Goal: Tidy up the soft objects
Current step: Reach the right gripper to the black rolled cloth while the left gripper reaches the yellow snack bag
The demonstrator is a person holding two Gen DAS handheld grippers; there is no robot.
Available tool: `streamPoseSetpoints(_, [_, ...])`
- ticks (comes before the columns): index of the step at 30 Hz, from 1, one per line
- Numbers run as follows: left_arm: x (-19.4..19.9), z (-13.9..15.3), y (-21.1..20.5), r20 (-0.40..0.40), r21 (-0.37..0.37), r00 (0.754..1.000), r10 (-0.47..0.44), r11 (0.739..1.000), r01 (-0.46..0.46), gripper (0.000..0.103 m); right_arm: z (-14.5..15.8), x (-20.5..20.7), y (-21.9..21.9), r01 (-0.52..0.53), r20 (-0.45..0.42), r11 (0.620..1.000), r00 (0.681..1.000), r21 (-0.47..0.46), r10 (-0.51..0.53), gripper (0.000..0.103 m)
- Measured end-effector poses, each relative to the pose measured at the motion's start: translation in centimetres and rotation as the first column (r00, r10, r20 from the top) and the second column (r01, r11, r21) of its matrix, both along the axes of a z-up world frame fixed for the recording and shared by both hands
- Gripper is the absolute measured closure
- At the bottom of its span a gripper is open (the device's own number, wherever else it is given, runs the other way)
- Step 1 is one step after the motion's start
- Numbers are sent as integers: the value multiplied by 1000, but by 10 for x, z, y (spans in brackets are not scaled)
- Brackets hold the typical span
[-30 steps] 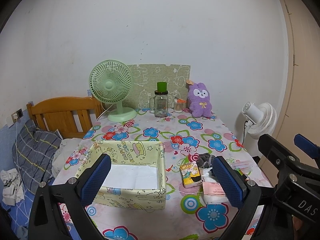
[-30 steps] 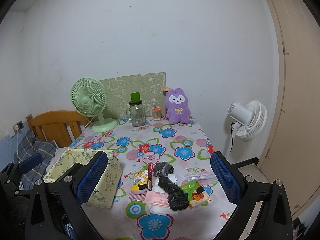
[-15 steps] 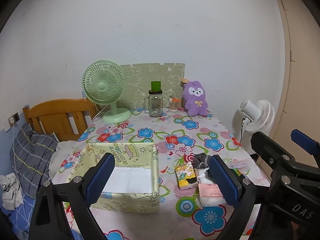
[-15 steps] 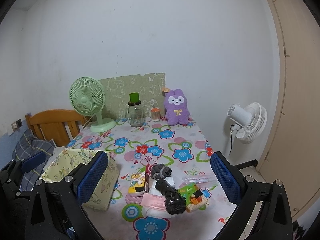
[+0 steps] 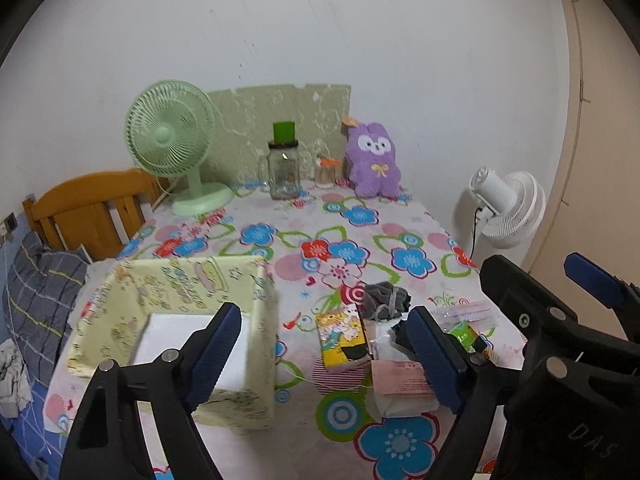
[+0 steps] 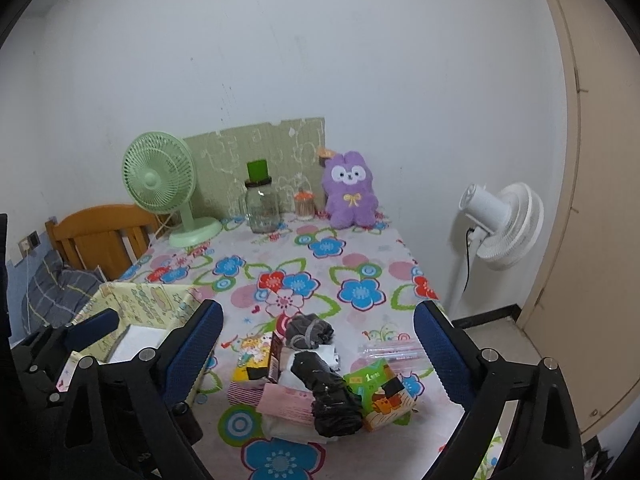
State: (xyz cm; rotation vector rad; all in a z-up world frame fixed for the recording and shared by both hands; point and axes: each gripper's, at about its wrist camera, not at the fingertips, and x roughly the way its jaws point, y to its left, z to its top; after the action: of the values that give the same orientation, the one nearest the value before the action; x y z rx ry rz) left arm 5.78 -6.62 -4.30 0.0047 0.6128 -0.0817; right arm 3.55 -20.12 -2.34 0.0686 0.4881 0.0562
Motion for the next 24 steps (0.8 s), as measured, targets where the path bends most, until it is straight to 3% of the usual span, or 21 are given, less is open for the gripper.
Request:
streamPoseSetpoints(5, [17, -14, -10, -44, 2, 999, -7, 1000, 7, 18, -14, 17, -7, -9, -31, 1000, 999, 9, 9, 9])
streamPoseSetpoints(17, [48, -61, -34, -170, 30, 985, -10, 999, 15, 22, -63, 57, -13, -67, -181, 997, 981, 42, 73, 26])
streamPoseSetpoints(21, [50, -67, -40, -146, 92, 989, 16, 996, -2, 23, -77, 64, -12, -78, -223, 995, 971, 58, 89, 30])
streamPoseSetpoints(24, [54, -71, -43, -167, 74, 986, 10, 997, 3, 24, -85, 70, -15, -78, -253, 993, 962, 89, 98, 34])
